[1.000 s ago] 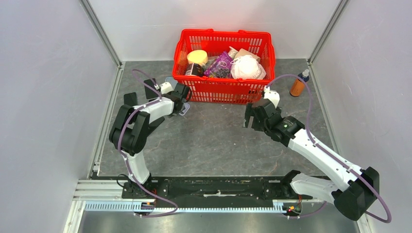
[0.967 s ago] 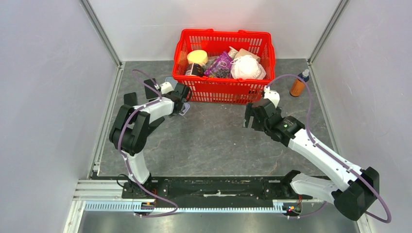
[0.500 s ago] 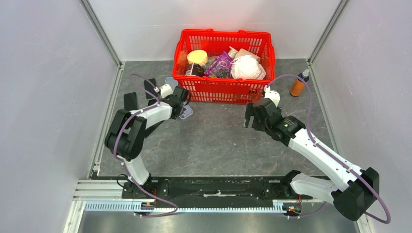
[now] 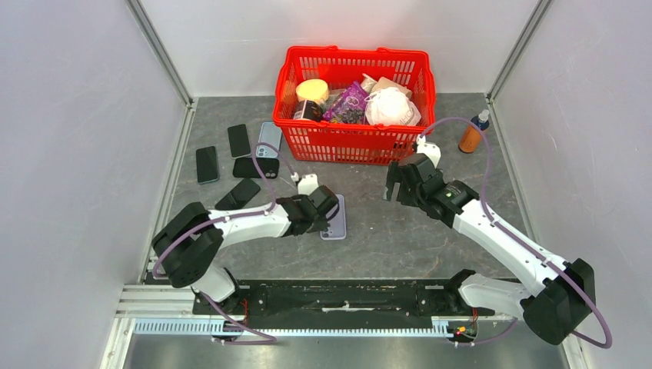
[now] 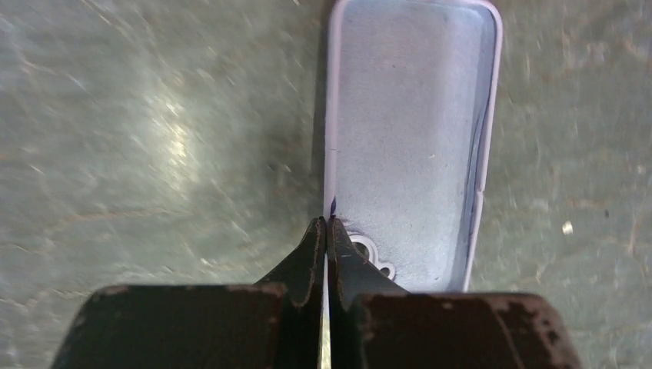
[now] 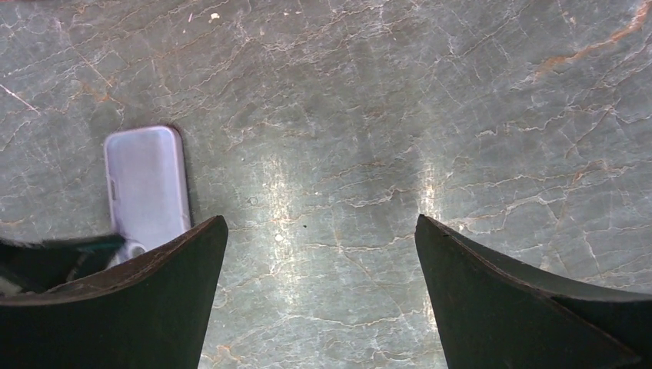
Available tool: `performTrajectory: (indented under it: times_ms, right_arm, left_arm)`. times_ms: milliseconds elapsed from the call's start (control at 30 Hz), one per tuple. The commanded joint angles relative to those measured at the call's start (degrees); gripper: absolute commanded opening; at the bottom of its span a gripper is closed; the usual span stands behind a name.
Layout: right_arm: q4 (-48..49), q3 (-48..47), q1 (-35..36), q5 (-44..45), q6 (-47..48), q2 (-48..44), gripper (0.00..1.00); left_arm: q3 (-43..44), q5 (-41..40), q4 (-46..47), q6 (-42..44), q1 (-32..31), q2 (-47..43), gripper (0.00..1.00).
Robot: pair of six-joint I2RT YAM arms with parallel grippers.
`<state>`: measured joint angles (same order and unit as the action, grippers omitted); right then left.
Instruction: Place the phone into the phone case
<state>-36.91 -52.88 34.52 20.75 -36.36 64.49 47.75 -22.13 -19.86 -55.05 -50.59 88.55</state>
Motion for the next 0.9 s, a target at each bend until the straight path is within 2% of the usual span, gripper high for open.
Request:
performTrajectory:
  times_ms: [0, 33, 67, 100, 167, 233, 267, 367, 533, 700, 867]
  right_arm:
    - [2.19, 0.58, -0.46, -1.38, -0.15, -0.08, 0.99]
    - [2.27, 0.67, -0.42, -1.54, -0.17, -0.07, 0.99]
    - [2.32, 0.80, -0.44, -1.85, -0.11, -0.07, 0.99]
    - [2.41, 0.85, -0.48, -2.44, 0.03, -0.06, 0.99]
    - [2.61, 0.94, -0.42, -3.91, 0.36, -0.03, 0.99]
    - [2.87, 1.26, -0.43, -5.05, 0.67, -0.32, 0.99]
    - [2.98, 1.50, -0.43, -5.36, 0.78, -0.53, 0.99]
    - [3.24, 1.99, -0.45, -6.02, 0.99, -1.11, 0.99]
    - [3.77, 2.43, -0.53, -7.73, 1.32, -1.38, 0.99]
    - [5.37, 3.40, -0.56, -8.67, 1.99, -0.94, 0.99]
    - [6.49, 3.80, -0.54, -10.05, 2.52, -1.19, 0.99]
  left_arm:
    - [0.02, 0.54, 1.80, -5.68, -4.10, -0.13, 0.02]
    - [0.13, 0.89, 2.11, -5.50, -4.40, -0.11, 0.05]
    - [0.15, 0.86, 2.22, -4.94, -4.43, -0.40, 0.13]
    - [0.15, 0.18, 2.04, -4.57, -4.43, -1.01, 0.33]
    - [0.69, -3.54, -0.49, -3.60, -4.25, -2.97, 0.63]
    - [2.05, -8.17, -5.18, -2.61, -3.04, -4.96, 0.77]
    - [2.65, -9.80, -7.47, -2.10, -1.56, -6.10, 0.79]
    - [2.87, -10.28, -10.63, -0.42, 8.11, -9.27, 0.80]
    - [2.03, -7.44, -6.19, 2.65, 28.18, -12.96, 0.78]
    - [6.03, -1.77, -3.60, 3.49, 45.24, -6.05, 0.68]
    - [10.58, 2.75, -2.75, 6.18, 55.63, 2.14, 0.60]
